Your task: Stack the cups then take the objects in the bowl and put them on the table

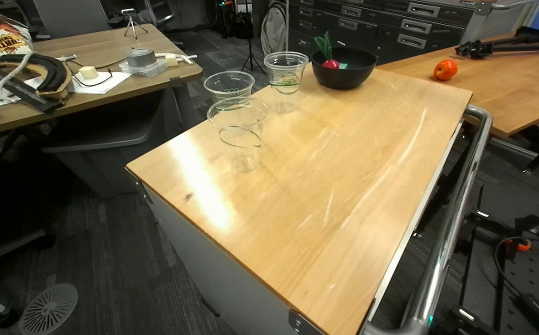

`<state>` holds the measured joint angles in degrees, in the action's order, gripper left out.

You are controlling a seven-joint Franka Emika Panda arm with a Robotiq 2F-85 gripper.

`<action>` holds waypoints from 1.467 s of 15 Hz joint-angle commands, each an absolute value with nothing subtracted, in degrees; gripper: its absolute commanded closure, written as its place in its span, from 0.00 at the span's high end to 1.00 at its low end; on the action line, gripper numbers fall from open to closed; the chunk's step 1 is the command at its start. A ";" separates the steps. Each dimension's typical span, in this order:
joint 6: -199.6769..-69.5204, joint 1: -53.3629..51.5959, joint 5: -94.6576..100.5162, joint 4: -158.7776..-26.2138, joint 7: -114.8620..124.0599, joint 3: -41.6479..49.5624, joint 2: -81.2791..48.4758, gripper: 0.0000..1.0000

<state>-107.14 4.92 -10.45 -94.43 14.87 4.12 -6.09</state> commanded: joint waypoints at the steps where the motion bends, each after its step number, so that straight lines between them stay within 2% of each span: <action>1: -106.90 4.77 -10.48 -94.60 14.76 4.33 -5.96 0.69; 2: -106.92 4.77 -10.48 -94.90 14.68 4.33 -5.99 0.69; 3: -106.93 4.77 -10.48 -95.07 14.64 4.33 -6.06 0.92; 4: -107.46 4.47 -9.95 -94.74 14.29 4.09 -6.08 0.93; 6: -110.40 2.77 -6.92 -93.98 13.72 2.85 -6.64 1.00; 14: -114.47 -3.86 2.96 -78.25 11.35 -1.00 -24.19 1.00; 17: -111.46 -3.07 -0.81 -71.88 10.36 -1.27 -31.16 1.00; 18: -114.35 -4.17 0.88 -79.36 12.25 -0.72 -26.08 1.00; 22: -114.87 -4.16 2.01 -75.57 11.33 -0.07 -30.30 1.00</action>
